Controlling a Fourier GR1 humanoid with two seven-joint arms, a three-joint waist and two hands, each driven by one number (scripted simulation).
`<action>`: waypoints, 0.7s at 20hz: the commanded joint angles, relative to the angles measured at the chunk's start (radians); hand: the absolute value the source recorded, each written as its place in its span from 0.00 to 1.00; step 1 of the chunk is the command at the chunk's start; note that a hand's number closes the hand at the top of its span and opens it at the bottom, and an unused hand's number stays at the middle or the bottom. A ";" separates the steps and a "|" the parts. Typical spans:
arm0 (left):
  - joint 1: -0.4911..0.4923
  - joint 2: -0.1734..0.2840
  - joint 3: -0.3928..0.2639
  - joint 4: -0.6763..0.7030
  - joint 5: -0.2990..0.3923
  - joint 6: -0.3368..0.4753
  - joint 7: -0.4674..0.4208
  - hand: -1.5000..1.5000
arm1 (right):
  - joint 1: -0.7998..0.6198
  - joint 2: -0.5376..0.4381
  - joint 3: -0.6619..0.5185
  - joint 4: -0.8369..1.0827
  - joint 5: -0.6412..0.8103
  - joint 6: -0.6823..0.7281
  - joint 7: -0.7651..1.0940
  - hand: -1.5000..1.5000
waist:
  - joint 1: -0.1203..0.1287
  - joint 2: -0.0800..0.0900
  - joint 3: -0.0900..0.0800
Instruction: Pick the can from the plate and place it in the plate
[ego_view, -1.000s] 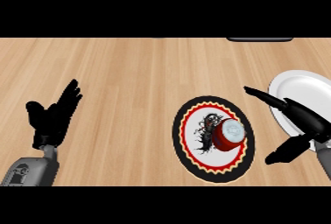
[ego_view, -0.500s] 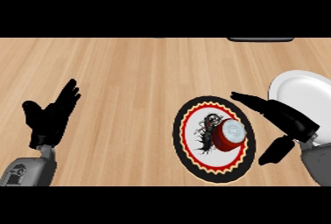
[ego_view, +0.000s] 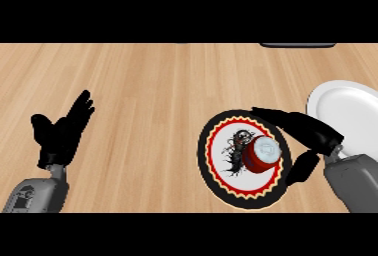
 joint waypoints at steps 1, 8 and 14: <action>-0.004 -0.026 0.008 -0.014 -0.029 0.004 0.005 0.50 | -0.004 0.058 -0.016 -0.007 0.067 0.033 0.033 0.00 | -0.001 0.000 0.000; 0.032 -0.020 0.049 -0.064 -0.026 -0.022 0.020 0.50 | -0.025 0.132 -0.010 0.096 0.189 -0.010 -0.008 0.00 | 0.001 0.000 0.000; -0.009 -0.015 0.057 -0.021 -0.046 -0.046 0.017 0.50 | -0.054 0.159 0.023 0.136 0.273 0.009 -0.028 0.00 | 0.002 0.000 0.000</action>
